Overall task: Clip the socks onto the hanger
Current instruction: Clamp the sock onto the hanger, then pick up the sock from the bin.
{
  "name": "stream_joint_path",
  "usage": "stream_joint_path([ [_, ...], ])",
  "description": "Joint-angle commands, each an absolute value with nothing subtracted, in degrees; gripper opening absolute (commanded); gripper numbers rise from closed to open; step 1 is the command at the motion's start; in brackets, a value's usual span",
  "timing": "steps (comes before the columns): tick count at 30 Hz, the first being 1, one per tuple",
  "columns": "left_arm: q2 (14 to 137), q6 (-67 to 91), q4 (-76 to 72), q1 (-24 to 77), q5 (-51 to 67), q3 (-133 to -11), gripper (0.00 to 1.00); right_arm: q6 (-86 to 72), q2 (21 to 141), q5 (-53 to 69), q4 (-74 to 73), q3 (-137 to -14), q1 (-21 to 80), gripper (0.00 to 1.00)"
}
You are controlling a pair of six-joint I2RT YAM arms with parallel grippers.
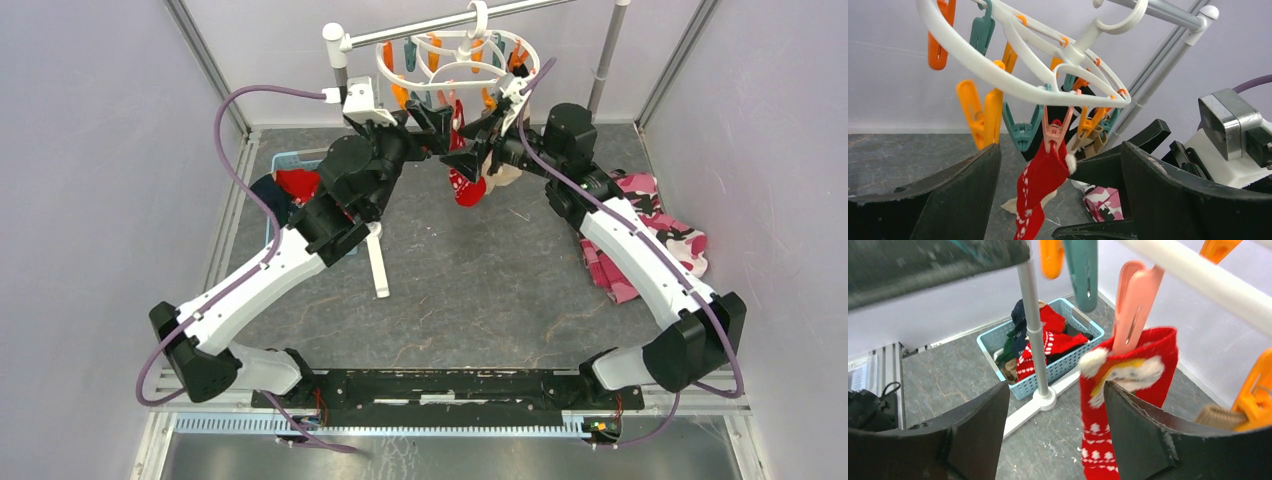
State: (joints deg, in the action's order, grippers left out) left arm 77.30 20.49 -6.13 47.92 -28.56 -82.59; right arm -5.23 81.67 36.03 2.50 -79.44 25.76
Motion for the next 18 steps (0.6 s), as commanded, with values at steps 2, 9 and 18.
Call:
stream_joint_path([
  [2,72.0,16.2,-5.8,47.6,-24.9,-79.2,0.94,-1.2,76.3,36.7,3.4,-75.0,25.1,0.81],
  [9,60.9,8.4,-4.5,47.6,-14.2,-66.5,0.97,12.7,71.0,48.1,-2.5,-67.4,22.6,0.92],
  [18,44.2,7.6,-5.8,44.3,-9.7,-40.2,1.00,34.6,68.4,61.1,-18.2,-57.5,15.1,0.98],
])
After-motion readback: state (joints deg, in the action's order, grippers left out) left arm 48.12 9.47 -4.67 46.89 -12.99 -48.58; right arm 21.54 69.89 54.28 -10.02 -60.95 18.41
